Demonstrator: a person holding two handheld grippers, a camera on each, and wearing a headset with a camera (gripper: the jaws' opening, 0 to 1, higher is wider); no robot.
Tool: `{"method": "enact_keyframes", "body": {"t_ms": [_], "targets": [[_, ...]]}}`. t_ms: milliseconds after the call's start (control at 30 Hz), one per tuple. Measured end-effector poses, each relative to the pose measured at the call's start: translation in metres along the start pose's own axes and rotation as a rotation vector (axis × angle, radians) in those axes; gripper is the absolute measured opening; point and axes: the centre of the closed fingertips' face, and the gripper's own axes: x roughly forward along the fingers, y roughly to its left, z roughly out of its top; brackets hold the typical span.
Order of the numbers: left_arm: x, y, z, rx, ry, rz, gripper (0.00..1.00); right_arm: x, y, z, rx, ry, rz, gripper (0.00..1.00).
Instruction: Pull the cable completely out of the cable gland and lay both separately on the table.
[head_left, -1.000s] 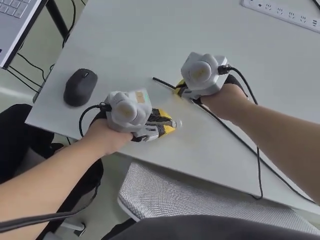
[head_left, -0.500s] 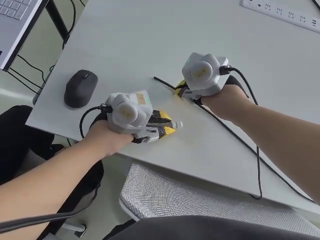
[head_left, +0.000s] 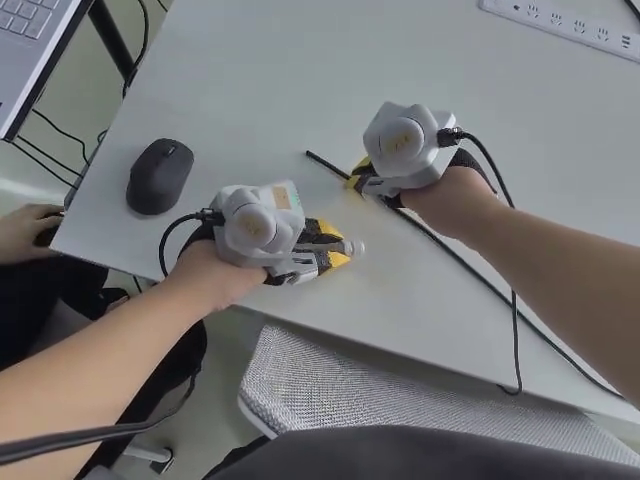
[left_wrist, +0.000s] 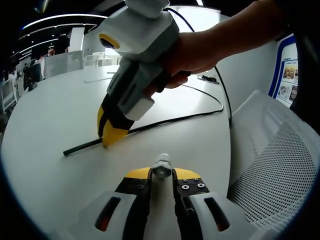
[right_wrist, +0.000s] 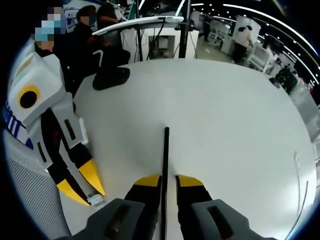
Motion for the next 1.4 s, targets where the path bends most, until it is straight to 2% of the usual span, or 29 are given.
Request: {"method": "enact_keyframes", "body": {"t_ms": [233,633,833,1067,1200,1267,1333,1400], "targets": [[0.0,0.0,0.0,-0.002,0.007,0.0,0.18,-0.005,0.001,-0.006,0.014,-0.006,-0.01,0.11],[-0.003,0.001,0.003,0.0,0.009,0.015,0.23,-0.027,-0.004,-0.001,0.086,-0.082,-0.027,0.19],[-0.009,-0.003,0.01,-0.008,0.007,0.02,0.26,-0.051,-0.006,0.008,0.123,-0.15,-0.036,0.24],[-0.016,-0.005,0.015,-0.018,0.003,0.032,0.31,-0.077,-0.004,0.008,0.171,-0.21,-0.042,0.27],[-0.02,-0.006,0.024,-0.001,-0.001,0.046,0.35,-0.096,-0.007,0.011,0.243,-0.276,-0.051,0.3],[-0.022,-0.006,0.026,0.002,0.003,0.052,0.36,-0.107,-0.005,0.015,0.263,-0.331,-0.039,0.36],[-0.024,-0.007,0.031,-0.006,-0.003,0.058,0.38,-0.119,-0.004,0.011,0.26,-0.332,-0.044,0.39],[-0.026,-0.01,0.037,-0.01,-0.017,0.057,0.39,-0.131,-0.004,0.009,0.276,-0.358,-0.058,0.39]]}}
